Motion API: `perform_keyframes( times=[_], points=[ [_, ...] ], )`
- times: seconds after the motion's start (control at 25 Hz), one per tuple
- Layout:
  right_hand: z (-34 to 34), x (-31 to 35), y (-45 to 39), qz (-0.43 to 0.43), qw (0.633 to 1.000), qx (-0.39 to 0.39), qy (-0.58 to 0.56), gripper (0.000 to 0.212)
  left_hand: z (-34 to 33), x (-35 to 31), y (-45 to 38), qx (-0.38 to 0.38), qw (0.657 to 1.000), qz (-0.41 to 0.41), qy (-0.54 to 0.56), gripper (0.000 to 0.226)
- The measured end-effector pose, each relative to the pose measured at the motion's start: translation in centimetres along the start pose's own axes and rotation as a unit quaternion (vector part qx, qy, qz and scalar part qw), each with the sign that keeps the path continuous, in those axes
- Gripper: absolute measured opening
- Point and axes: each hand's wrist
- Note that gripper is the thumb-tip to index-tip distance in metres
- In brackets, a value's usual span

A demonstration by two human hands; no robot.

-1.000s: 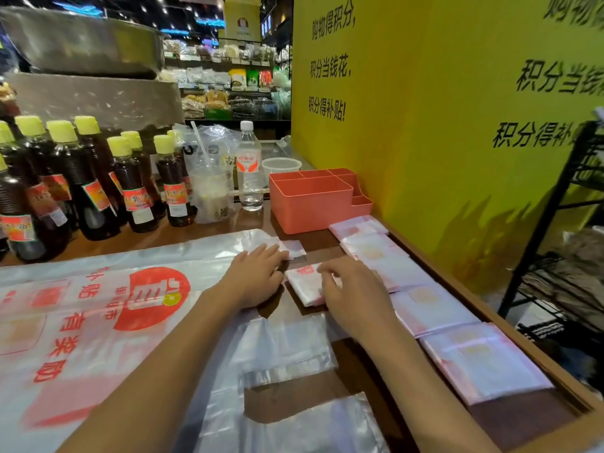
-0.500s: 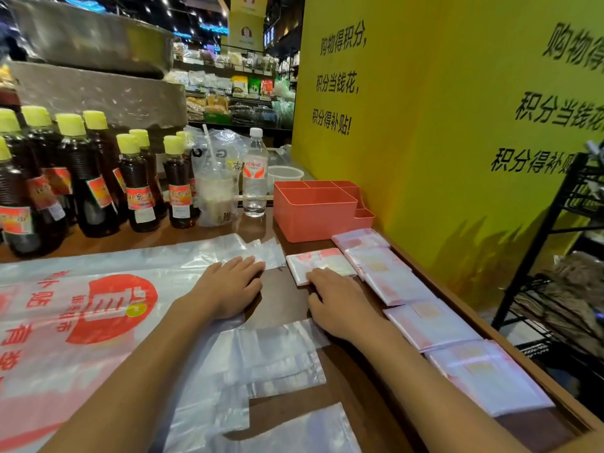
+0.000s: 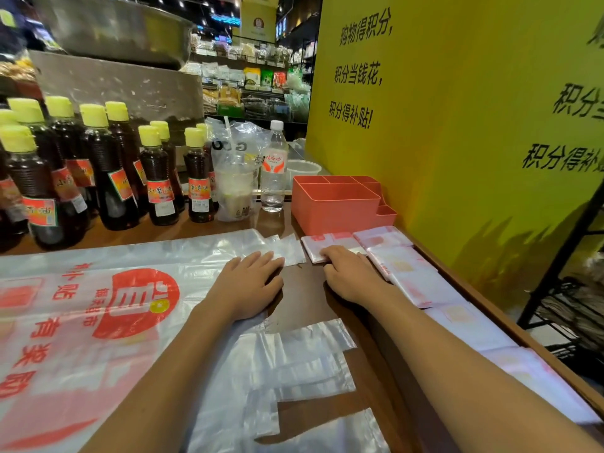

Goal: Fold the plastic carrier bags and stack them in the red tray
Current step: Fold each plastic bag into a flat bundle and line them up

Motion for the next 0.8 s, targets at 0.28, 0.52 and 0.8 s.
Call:
perform_keyframes(
  times=[0.28, 0.52, 0.8],
  points=[
    [1.9, 0.9, 2.9, 0.055, 0.998, -0.012, -0.023, 0.044, 1.7, -0.4, -0.8, 0.008, 0.997, 0.048, 0.064, 0.040],
    [3.4, 1.9, 6.3, 0.100, 0.992, -0.002, -0.074, 0.048, 7.5, -3.0, -2.3, 0.020, 0.912, 0.222, 0.345, 0.039],
    [3.1, 6.6, 8.5, 0.166, 0.983, -0.018, -0.078, 0.051, 10.9, -3.1, -0.4, -0.133, 0.988, 0.038, 0.063, 0.038]
  ],
)
Point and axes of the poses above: each hand's wrist, its own y-axis away from the middle knuckle, its own z-axis out of the back of the hand, x = y × z, and after that the axes turned 14 degrees about -x, right-handed
